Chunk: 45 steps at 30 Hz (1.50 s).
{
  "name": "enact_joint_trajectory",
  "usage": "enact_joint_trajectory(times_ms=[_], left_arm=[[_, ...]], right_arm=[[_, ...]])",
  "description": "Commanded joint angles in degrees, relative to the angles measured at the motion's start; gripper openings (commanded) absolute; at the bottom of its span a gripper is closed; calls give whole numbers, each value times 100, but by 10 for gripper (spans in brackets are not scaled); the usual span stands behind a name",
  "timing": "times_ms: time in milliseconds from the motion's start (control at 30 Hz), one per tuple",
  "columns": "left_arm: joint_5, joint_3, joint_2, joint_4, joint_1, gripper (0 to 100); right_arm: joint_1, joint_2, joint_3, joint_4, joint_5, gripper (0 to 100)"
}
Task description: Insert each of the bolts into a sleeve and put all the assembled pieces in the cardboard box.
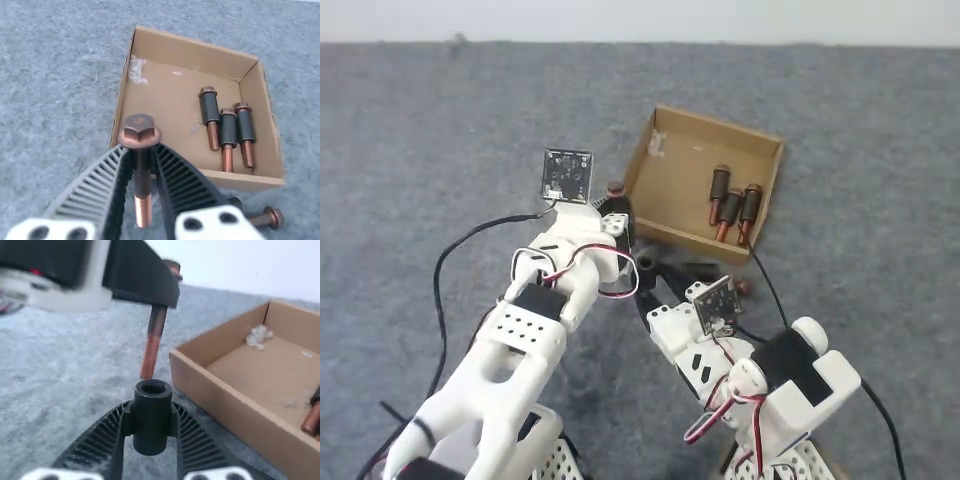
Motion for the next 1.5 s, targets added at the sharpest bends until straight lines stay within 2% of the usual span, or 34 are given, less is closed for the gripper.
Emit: enact_joint_trajectory(times_ms=[0,100,267,333,500,767,900,1167,1467], left_arm=[[53,-84,-281,-176,-35,13],[53,-92,-281,-273,-123,13],[53,180,-281,-1169,-413,13],[53,268,-281,-1292,-422,13],[53,277,-281,-1319,-422,13],[44,251,-281,-1398,-220,13],[-378,233,-334,-1398,-158,13],[-396,831,-1653,-1354,141,13],[-396,927,-1785,-1125,334,13]], right_arm=[[233,13,-369,224,-35,6],[242,13,-440,268,-26,6],[251,312,-835,277,-18,6],[259,576,-1064,198,-18,6],[259,980,-1292,-207,-9,6],[259,1033,-1310,-268,-9,6],[259,1033,-1310,-268,-9,6],[259,1033,-1310,-268,-9,6],[259,1042,-1310,-277,-9,6]])
